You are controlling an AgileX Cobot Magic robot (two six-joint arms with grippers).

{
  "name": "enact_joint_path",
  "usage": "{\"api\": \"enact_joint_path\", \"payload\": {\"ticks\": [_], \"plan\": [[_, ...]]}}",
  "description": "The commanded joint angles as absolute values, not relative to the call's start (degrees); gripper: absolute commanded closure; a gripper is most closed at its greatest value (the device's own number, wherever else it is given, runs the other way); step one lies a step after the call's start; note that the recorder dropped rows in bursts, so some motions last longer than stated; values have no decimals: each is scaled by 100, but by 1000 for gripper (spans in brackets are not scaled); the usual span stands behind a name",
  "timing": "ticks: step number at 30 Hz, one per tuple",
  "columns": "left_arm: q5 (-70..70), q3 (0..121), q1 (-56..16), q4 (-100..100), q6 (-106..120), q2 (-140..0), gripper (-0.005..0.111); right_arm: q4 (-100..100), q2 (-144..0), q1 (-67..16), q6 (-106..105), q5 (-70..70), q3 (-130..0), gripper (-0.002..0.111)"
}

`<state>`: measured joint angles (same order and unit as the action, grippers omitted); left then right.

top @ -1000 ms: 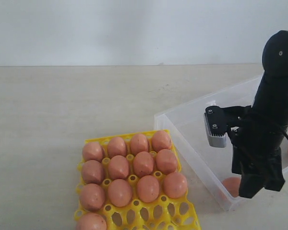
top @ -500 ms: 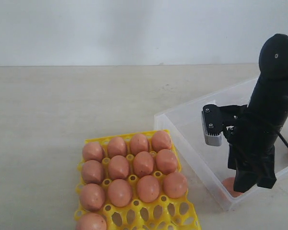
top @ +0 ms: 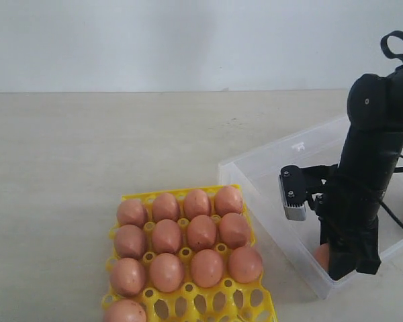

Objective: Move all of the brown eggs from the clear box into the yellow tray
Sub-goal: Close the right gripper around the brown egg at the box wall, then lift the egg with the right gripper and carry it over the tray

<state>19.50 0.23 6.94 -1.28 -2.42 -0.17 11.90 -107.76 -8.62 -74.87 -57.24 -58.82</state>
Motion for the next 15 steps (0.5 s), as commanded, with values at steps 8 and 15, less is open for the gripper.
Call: {"api": "enact_joint_path", "payload": {"ticks": [8, 15], "plan": [[1925, 0, 676, -127, -218, 0, 103, 1177, -10789, -857, -7195, -5463, -5895, 108], [1925, 0, 676, -127, -218, 0, 103, 1429, -10789, -857, -5259, -4681, -5895, 108]]}}
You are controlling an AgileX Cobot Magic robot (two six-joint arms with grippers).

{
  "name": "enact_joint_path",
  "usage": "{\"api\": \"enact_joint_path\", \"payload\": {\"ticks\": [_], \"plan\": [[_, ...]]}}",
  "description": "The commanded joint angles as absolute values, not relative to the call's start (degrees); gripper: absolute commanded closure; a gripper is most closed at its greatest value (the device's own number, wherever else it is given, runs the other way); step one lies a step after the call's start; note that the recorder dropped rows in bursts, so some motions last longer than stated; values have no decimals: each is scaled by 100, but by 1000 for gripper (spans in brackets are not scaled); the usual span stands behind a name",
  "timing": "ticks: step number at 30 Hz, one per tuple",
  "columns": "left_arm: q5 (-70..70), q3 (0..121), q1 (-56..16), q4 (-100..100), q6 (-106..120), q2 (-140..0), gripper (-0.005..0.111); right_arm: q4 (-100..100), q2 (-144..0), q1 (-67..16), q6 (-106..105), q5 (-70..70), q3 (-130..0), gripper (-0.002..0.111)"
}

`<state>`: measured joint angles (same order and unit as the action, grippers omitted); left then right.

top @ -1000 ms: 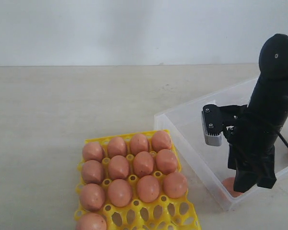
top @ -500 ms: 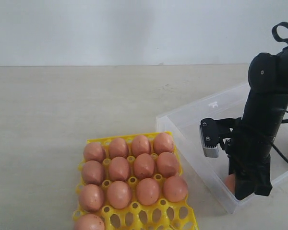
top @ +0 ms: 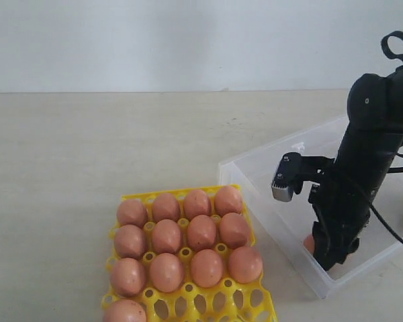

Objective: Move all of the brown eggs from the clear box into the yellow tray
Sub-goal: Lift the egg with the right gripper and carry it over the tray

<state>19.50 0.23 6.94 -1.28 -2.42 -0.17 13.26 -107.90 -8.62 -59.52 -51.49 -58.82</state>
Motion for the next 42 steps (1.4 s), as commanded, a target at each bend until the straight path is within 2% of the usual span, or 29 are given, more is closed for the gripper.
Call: {"api": "enact_joint_path", "payload": {"ticks": [1, 10, 21, 27, 37, 42], "plan": [[1925, 0, 676, -127, -218, 0, 103, 1506, -10789, -857, -5061, -4605, -5895, 108], [1925, 0, 676, -127, -218, 0, 103, 2798, -10789, -857, -4606, -4086, -5895, 108], [1925, 0, 676, -127, -218, 0, 103, 3069, -10750, -857, -3741, -3339, -5823, 108], [1925, 0, 676, -127, -218, 0, 103, 3903, -10108, -857, -3741, -1878, -5043, 108], [1925, 0, 676, -127, -218, 0, 103, 4175, -8945, -857, -3726, 259, -3608, 108], [1925, 0, 676, -127, -218, 0, 103, 4167, -8428, -857, -3081, 1004, -3176, 108]]}}
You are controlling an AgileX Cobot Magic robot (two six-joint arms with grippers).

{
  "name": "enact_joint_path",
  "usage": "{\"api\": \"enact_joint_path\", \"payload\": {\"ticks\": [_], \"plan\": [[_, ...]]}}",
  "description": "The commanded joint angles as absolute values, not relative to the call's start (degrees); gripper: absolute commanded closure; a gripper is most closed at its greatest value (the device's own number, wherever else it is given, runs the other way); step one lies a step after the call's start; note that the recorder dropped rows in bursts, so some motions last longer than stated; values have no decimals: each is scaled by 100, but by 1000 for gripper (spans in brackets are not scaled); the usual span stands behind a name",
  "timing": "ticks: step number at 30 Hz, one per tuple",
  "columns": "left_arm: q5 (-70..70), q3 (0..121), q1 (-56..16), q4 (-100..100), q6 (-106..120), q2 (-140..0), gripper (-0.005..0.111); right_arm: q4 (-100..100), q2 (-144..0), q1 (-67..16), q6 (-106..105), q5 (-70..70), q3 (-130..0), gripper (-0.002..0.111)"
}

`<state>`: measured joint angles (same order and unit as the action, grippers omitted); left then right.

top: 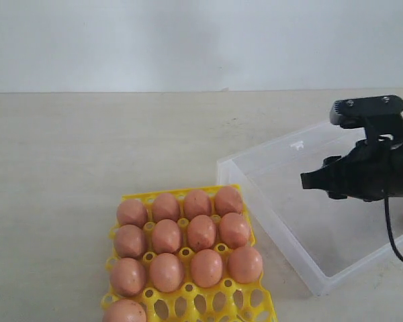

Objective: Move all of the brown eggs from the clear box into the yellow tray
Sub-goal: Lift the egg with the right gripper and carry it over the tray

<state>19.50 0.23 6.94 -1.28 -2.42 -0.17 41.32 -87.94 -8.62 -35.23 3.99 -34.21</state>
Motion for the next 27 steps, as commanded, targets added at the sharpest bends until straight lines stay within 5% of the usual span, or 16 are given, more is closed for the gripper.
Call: {"api": "enact_joint_path", "payload": {"ticks": [1, 7, 16, 27], "plan": [[1925, 0, 676, -127, -218, 0, 103, 4167, -8318, -857, -2909, 1111, -3125, 108], [1925, 0, 676, -127, -218, 0, 103, 3508, -7688, -857, -1000, 2001, -3064, 108], [1925, 0, 676, -127, -218, 0, 103, -887, -7263, -857, 4662, 5094, -3075, 108], [1925, 0, 676, -127, -218, 0, 103, -4113, -7263, -857, 6394, 6205, -3099, 108]]}}
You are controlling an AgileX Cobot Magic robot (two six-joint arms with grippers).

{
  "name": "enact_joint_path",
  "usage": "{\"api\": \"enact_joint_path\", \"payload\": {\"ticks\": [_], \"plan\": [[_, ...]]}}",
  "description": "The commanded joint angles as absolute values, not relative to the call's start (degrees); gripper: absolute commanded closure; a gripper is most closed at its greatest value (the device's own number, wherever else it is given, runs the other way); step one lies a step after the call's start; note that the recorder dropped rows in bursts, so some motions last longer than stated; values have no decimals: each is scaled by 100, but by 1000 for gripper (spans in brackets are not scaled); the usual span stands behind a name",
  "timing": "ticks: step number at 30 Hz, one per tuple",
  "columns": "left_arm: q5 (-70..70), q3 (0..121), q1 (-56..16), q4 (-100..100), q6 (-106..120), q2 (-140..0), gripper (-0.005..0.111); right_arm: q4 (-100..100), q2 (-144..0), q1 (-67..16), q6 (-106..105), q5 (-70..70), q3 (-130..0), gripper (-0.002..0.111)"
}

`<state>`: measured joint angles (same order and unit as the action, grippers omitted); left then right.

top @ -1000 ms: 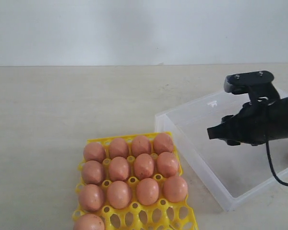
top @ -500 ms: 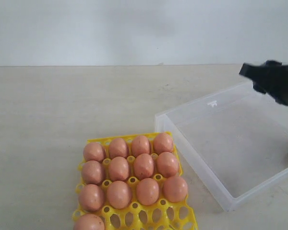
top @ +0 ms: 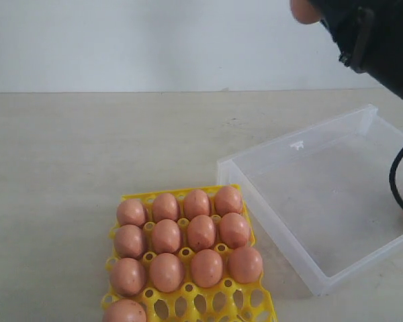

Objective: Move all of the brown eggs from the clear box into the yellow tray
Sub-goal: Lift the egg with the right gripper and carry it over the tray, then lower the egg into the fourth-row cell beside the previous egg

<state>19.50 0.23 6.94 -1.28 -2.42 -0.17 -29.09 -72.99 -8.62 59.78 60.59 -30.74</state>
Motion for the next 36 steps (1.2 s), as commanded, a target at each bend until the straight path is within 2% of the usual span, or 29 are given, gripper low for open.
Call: {"api": "enact_joint_path", "payload": {"ticks": [1, 4, 12, 16, 24, 31, 36], "plan": [[1925, 0, 676, -127, -218, 0, 103, -4382, -7263, -873, 6493, 6205, -3099, 108], [1925, 0, 676, -127, -218, 0, 103, -4966, -7263, -1151, 6579, 6091, -3099, 108], [1925, 0, 676, -127, -218, 0, 103, -4841, -7263, -3090, 5588, 4532, -3099, 108], [1925, 0, 676, -127, -218, 0, 103, -4310, -7272, -3671, 5065, 3973, -3099, 108], [1925, 0, 676, -127, -218, 0, 103, -3815, -8248, -3722, 4635, 3812, -3099, 108], [1925, 0, 676, -127, -218, 0, 103, -4043, -9530, -3722, 4952, 5219, -3099, 108], [1925, 0, 676, -127, -218, 0, 103, -5086, -9977, -3722, 5269, 5707, -3099, 108]]}}
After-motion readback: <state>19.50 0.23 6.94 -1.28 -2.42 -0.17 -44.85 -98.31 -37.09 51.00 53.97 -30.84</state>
